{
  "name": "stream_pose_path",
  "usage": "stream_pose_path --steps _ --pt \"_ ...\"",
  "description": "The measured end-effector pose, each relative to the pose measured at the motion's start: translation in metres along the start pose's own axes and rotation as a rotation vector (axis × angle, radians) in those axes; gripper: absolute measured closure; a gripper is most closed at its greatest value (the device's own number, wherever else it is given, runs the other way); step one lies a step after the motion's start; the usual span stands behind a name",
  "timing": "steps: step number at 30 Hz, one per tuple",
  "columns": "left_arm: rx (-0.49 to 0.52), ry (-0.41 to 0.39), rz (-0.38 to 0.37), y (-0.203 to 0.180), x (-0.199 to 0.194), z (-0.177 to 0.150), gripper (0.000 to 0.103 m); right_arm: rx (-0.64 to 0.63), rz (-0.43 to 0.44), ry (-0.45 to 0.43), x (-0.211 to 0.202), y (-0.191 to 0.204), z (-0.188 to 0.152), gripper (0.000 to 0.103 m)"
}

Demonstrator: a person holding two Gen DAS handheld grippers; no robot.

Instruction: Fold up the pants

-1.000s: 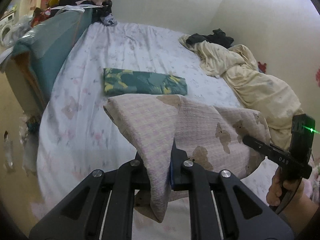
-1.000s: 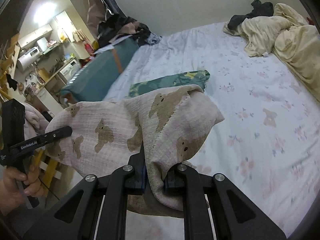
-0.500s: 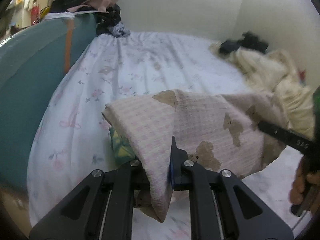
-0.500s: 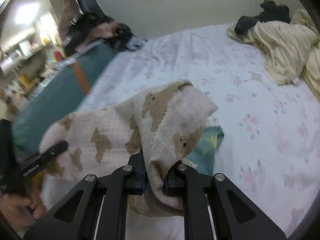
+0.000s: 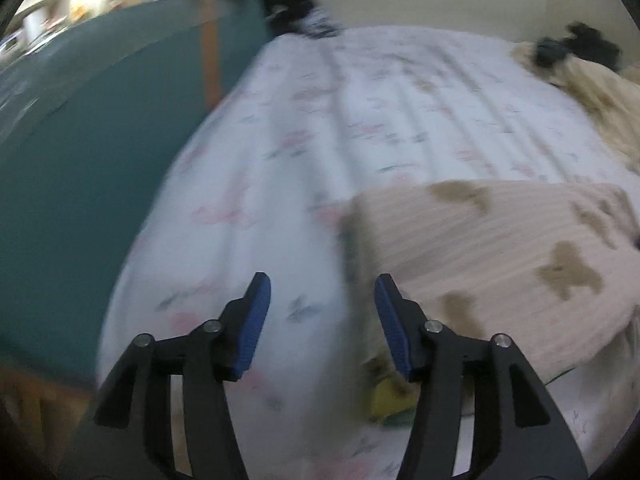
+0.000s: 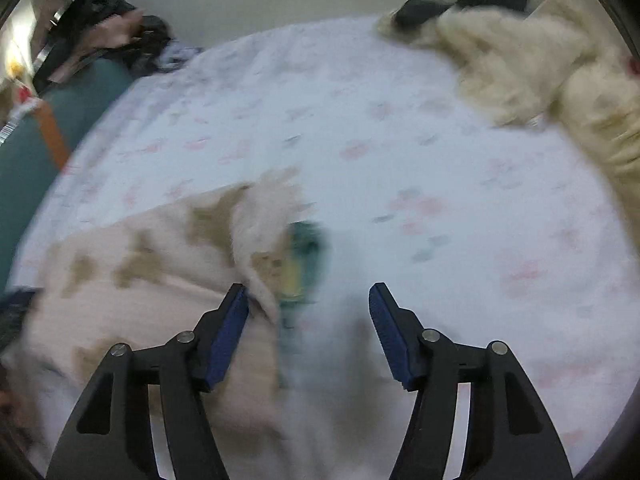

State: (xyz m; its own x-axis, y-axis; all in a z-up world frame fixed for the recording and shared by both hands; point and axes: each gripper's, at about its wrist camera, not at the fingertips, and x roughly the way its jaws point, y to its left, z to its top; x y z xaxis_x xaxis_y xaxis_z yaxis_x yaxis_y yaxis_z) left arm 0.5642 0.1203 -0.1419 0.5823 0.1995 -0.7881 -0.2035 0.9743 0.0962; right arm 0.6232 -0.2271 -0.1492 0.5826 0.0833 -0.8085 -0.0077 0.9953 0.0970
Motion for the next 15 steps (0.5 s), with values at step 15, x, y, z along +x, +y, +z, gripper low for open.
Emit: stream_pose_path --steps 15 --pt "-0.053 -0.228 -0.253 0.006 -0.216 -0.093 0.013 0.038 0.247 -0.138 -0.202 0.009 -0.084 0.019"
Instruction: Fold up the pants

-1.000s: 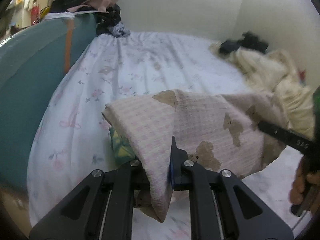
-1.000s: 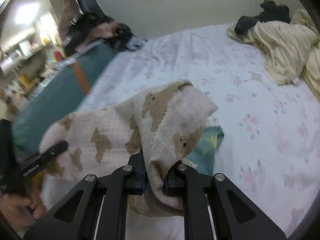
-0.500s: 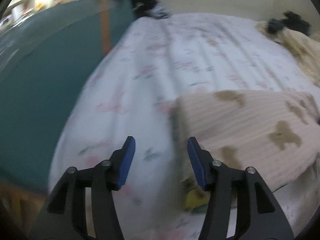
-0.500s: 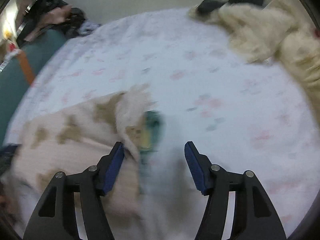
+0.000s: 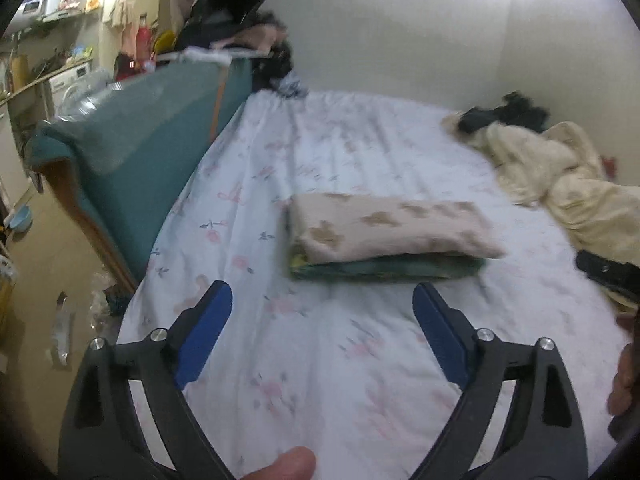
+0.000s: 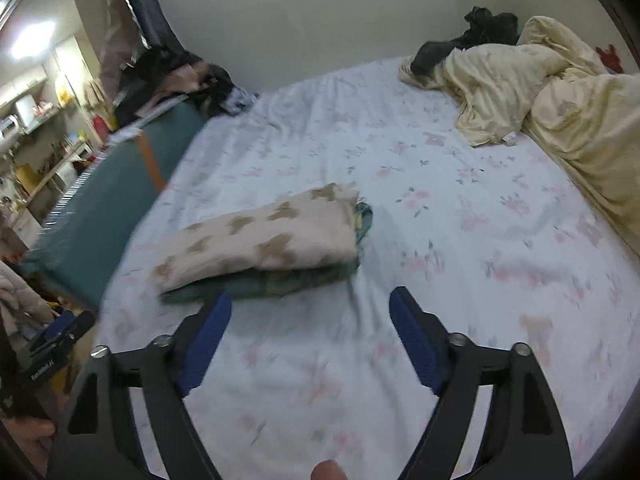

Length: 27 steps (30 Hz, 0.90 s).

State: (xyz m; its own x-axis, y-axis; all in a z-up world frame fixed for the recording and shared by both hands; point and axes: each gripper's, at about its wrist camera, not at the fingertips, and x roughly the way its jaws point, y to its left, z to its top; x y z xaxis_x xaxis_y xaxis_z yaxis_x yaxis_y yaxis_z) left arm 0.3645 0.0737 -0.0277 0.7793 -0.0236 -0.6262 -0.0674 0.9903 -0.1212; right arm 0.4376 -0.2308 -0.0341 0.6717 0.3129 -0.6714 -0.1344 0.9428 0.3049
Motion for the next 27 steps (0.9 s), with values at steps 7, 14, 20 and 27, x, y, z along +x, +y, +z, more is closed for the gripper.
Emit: stream_pose_path --steps 7,14,20,27 --pt "0.013 -0.037 -0.015 -0.019 -0.1 -0.019 0.001 -0.004 0.022 -0.059 -0.1 0.031 -0.045 0.015" --pt "0.057 -0.043 0.039 -0.027 -0.188 -0.057 0.001 -0.053 -0.01 -0.132 -0.195 0.058 -0.099 0.005" --pt "0.095 -0.118 0.034 -0.032 -0.255 -0.087 0.001 -0.099 -0.046 -0.179 -0.251 0.07 -0.152 0.001" --pt "0.072 -0.189 0.021 -0.029 -0.315 -0.13 0.001 -0.102 -0.056 -0.183 -0.293 0.084 -0.2 0.0"
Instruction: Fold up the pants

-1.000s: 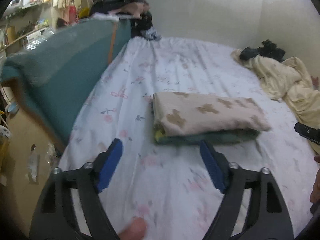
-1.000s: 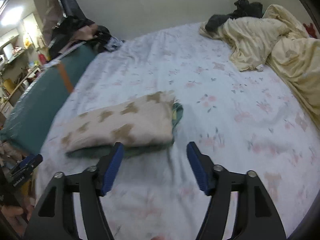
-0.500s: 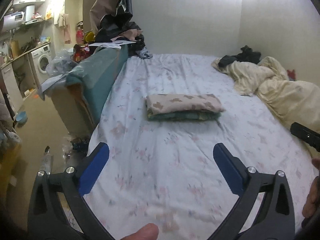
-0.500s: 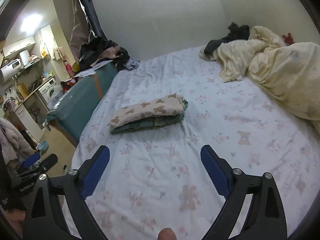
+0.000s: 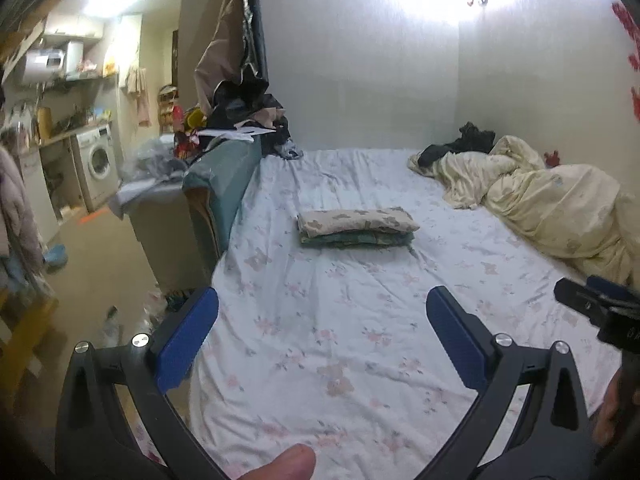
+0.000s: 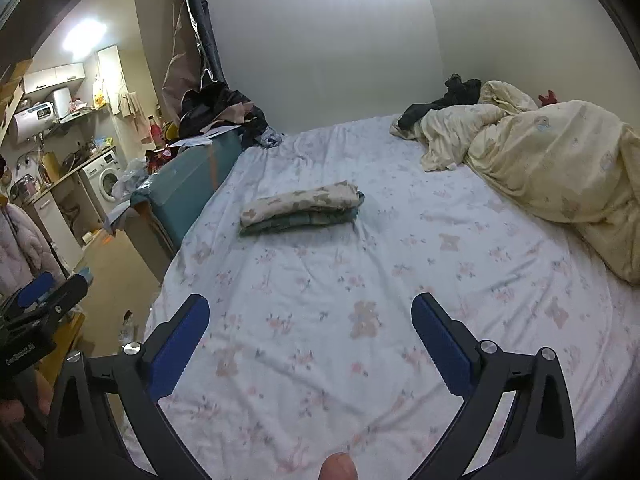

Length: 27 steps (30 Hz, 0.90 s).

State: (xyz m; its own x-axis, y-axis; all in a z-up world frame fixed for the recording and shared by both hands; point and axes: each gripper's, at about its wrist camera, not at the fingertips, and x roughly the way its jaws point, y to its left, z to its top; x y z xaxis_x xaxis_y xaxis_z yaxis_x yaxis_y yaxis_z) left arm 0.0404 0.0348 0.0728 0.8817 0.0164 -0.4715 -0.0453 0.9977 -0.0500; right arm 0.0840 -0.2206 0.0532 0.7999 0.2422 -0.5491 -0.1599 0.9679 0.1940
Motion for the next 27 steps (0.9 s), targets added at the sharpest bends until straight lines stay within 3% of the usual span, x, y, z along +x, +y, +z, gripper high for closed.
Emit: stream_pose_path --steps 7,11,20,27 --pt "-0.006 0.031 0.013 -0.002 -0.021 -0.037 0.001 -0.073 0.012 -0.045 -0.04 0.02 -0.031 0.0" --pt "-0.03 0.045 -0.025 -0.004 -0.031 -0.053 0.001 -0.09 0.014 -0.072 -0.054 0.022 -0.042 0.0" --pt "-0.023 0.06 -0.033 -0.011 -0.024 -0.073 0.001 -0.083 -0.004 -0.102 -0.044 0.009 -0.082 0.0" --pt "-0.004 0.011 0.003 -0.014 -0.024 -0.073 0.001 -0.077 -0.026 -0.062 -0.025 0.01 -0.089 0.0"
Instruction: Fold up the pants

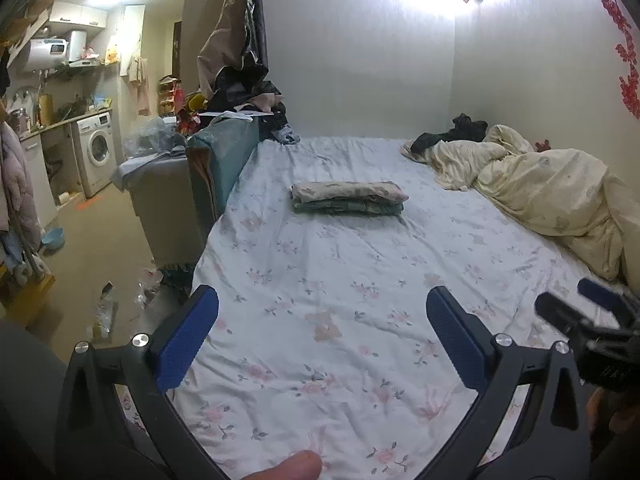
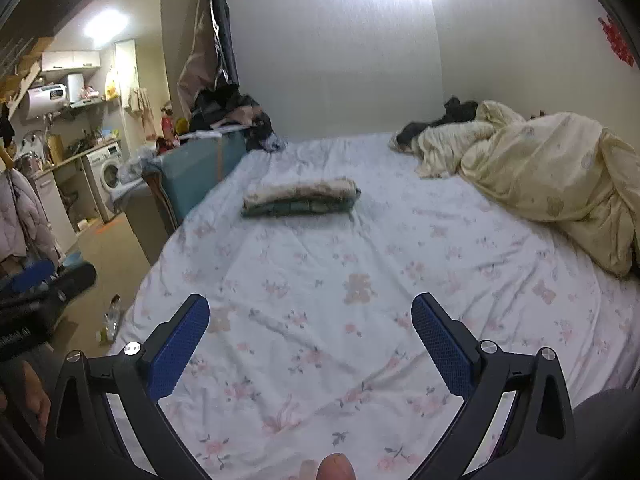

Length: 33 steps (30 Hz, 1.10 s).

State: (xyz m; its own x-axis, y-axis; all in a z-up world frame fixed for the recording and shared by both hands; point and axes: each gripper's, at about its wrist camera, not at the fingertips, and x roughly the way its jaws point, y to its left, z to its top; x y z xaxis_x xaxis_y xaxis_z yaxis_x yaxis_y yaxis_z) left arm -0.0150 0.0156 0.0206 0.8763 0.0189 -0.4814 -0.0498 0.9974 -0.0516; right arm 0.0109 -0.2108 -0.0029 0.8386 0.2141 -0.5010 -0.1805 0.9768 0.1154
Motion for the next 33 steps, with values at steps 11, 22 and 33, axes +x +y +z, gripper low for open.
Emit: stream_pose_path --steps 11,22,33 --pt "0.018 0.021 0.01 -0.0005 0.0055 -0.0029 0.001 0.011 -0.001 0.024 0.0047 -0.0008 -0.0044 0.0" --pt "0.028 0.01 0.009 -0.0002 0.0037 -0.0011 0.001 0.017 0.002 0.029 0.0054 -0.0025 -0.0038 0.0" --pt "0.029 0.014 0.014 0.0003 0.0045 -0.0034 0.001 0.024 -0.002 0.036 0.0055 -0.0025 -0.0063 0.0"
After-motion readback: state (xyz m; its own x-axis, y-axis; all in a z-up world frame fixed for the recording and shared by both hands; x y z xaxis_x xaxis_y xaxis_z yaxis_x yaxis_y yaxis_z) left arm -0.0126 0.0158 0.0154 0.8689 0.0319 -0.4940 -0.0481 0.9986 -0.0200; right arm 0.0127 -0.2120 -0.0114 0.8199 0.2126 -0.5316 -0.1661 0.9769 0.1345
